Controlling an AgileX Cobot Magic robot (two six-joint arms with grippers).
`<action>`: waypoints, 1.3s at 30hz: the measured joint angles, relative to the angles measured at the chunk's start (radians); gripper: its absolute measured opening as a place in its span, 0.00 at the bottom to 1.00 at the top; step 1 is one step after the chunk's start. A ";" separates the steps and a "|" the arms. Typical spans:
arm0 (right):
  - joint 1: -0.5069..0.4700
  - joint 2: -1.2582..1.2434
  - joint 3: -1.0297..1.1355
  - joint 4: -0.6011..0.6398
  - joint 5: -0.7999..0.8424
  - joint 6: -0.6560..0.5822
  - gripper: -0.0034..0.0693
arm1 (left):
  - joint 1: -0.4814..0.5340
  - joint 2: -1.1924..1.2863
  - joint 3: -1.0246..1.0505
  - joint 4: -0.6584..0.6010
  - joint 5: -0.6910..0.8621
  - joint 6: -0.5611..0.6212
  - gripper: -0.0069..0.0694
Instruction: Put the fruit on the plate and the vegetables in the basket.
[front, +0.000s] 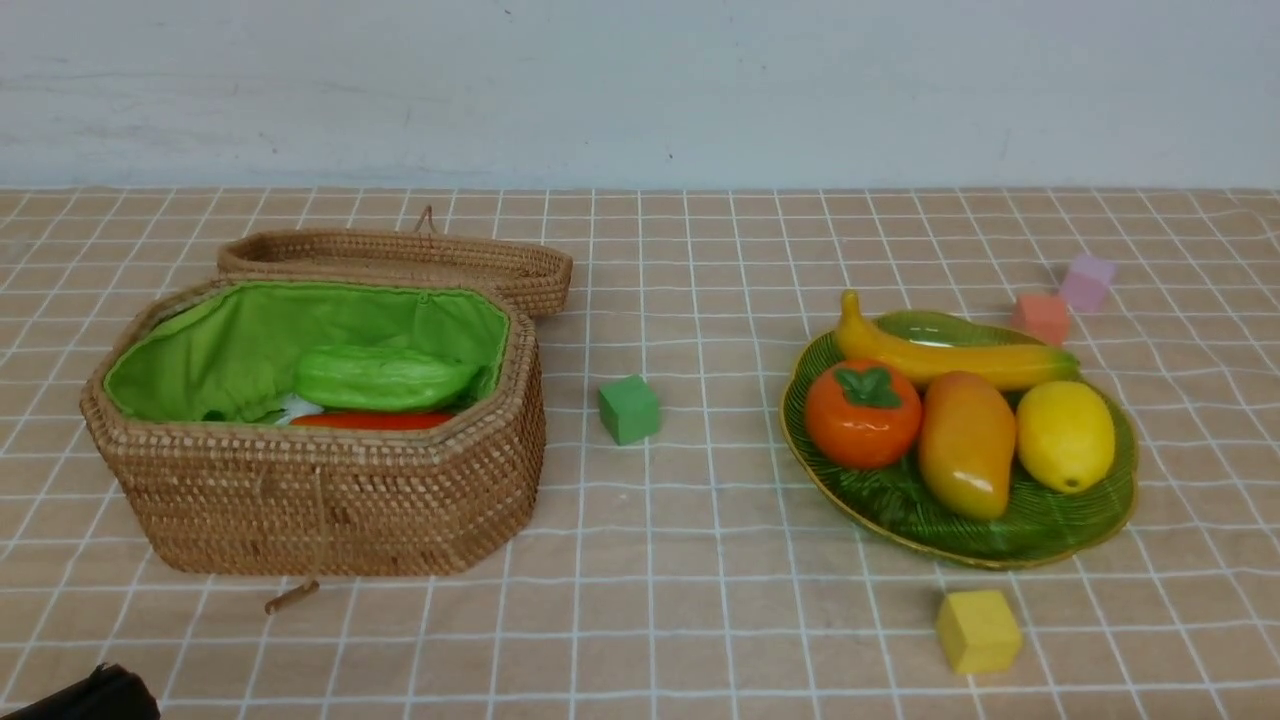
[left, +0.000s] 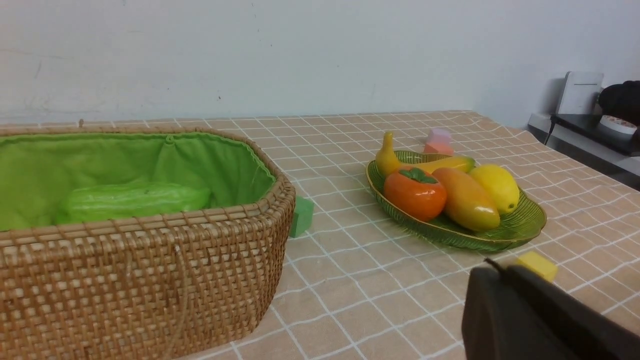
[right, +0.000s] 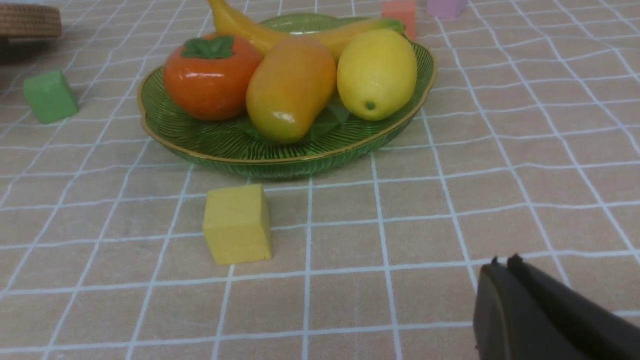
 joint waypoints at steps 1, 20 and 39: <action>0.000 0.000 0.000 0.003 0.002 0.000 0.03 | 0.000 0.000 0.000 0.000 0.000 0.000 0.07; 0.000 0.000 -0.001 0.006 0.005 0.000 0.05 | 0.008 0.000 0.009 0.016 -0.016 -0.001 0.09; 0.000 0.000 -0.001 0.007 0.007 -0.007 0.07 | 0.432 -0.081 0.209 0.125 0.168 -0.225 0.07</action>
